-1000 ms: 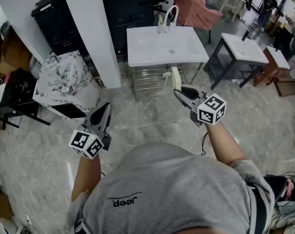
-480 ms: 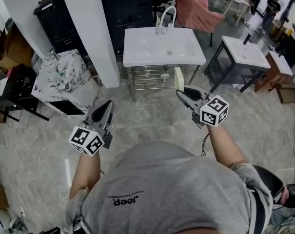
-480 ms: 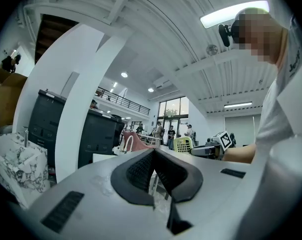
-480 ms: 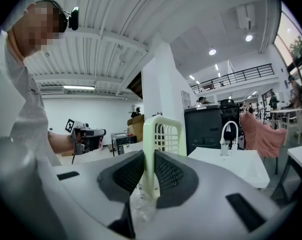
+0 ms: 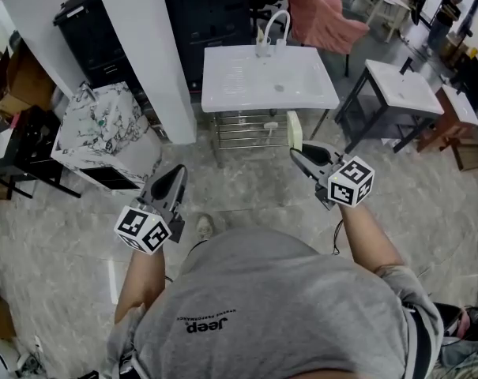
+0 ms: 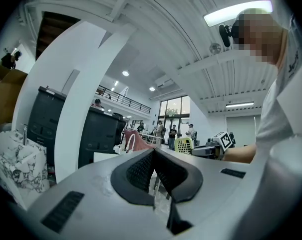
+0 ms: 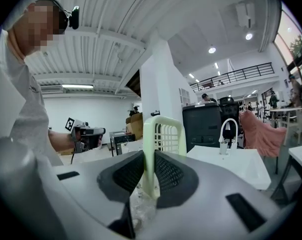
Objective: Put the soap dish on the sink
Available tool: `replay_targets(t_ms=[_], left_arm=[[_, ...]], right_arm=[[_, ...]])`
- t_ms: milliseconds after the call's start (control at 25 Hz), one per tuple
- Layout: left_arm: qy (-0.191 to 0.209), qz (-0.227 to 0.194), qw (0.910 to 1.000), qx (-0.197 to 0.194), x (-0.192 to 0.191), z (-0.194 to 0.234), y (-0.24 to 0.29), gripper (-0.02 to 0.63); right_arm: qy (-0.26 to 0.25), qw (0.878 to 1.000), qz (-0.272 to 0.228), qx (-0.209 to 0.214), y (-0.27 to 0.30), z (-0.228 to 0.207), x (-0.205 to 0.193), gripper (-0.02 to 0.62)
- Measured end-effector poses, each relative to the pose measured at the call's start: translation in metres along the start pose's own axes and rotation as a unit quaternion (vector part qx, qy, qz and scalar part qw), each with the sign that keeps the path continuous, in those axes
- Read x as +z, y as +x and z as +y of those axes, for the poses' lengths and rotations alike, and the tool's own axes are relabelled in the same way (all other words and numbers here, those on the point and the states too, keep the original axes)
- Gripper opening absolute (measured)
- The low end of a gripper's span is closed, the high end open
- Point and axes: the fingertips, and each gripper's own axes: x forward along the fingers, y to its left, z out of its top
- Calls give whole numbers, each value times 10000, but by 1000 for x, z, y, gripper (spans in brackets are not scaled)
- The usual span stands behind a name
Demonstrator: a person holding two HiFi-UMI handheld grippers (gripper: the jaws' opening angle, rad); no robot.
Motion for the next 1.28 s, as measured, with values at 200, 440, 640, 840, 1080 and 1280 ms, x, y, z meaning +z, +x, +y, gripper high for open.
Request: replay_targets(t_ms=[200,440,640,840,1080,1280], left_arm=[[-20,2,9998,-175,-4,58,23,14],[-159,-6,9987,-491,8,169,60,14],[-6,98,9973,-723,30,252,85,14],[21,193,9966,-799,37,319,104,14],[-148,295,9951,-928,35,362,146,14],[-227,416,9945,-931,26,382,189,14]], right_arm=[[-77,9999,74,-103,55,-20,7,135],[-82,9993,128,-356,160,-46,29,135],[-41,9989,59,-461,249,-67,59,135],[20,9989,76,-467,320,-86,72,135],[120,9981,259,-542,361,-127,75,135],[260,9978,311,-528,379,-173,68,135]])
